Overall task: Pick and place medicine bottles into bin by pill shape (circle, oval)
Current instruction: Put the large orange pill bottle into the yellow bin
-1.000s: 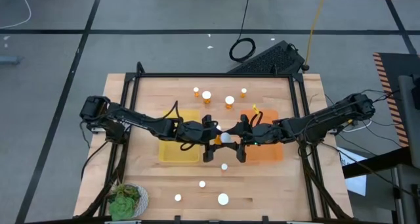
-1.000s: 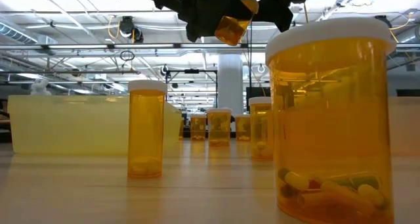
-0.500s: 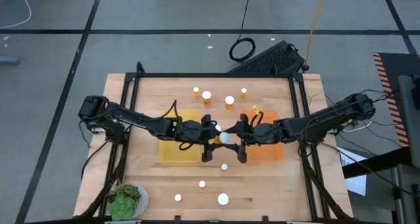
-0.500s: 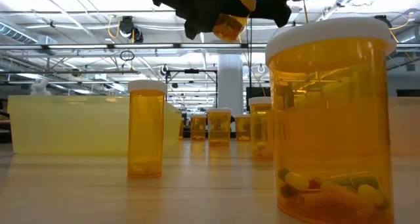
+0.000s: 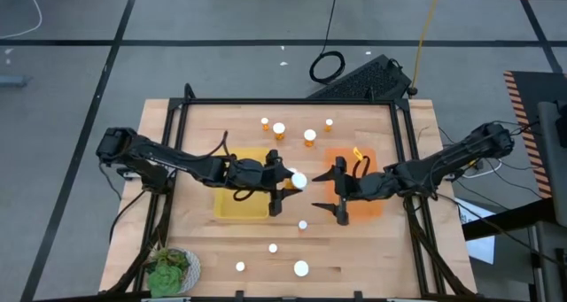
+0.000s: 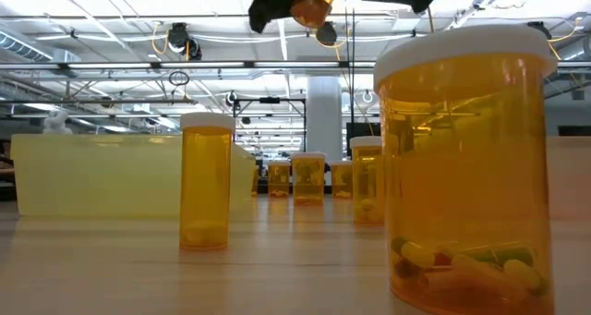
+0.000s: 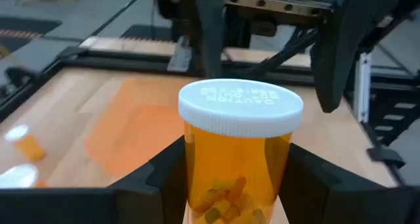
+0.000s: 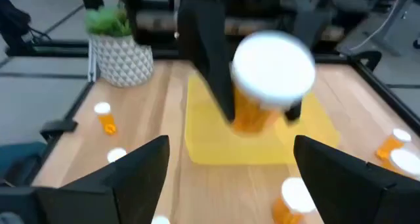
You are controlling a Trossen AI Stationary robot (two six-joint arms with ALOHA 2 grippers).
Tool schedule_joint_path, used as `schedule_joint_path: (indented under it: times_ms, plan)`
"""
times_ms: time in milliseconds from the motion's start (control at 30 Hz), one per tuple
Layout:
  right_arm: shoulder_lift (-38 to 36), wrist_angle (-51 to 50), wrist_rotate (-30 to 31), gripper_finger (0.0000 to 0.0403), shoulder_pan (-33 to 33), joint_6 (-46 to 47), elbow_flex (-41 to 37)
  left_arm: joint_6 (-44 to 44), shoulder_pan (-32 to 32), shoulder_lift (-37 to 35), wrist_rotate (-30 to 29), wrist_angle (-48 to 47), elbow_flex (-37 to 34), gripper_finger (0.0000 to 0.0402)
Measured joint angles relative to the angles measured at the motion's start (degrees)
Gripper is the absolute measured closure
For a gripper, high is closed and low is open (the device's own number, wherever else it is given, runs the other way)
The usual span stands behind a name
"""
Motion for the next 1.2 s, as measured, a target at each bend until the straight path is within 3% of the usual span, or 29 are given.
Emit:
schedule_joint_path:
  times_ms: [400, 900, 1200]
  plan:
    - [2.9, 27.9, -0.2, 0.0081, -2.3, 0.6, -10.4, -0.7, -2.7, 0.5, -8.7, 11.9, 0.0, 0.0213]
    - [7.3, 36.3, -0.4, 0.0086, -3.9, 0.0, -10.6, 1.3, -2.7, 6.5, -8.2, 22.9, 0.1, 0.0213]
    - [7.2, 36.7, -0.4, 0.0163, -3.9, -2.1, -10.6, 2.0, -2.6, 6.7, -8.2, 22.5, 0.0, 0.0213]
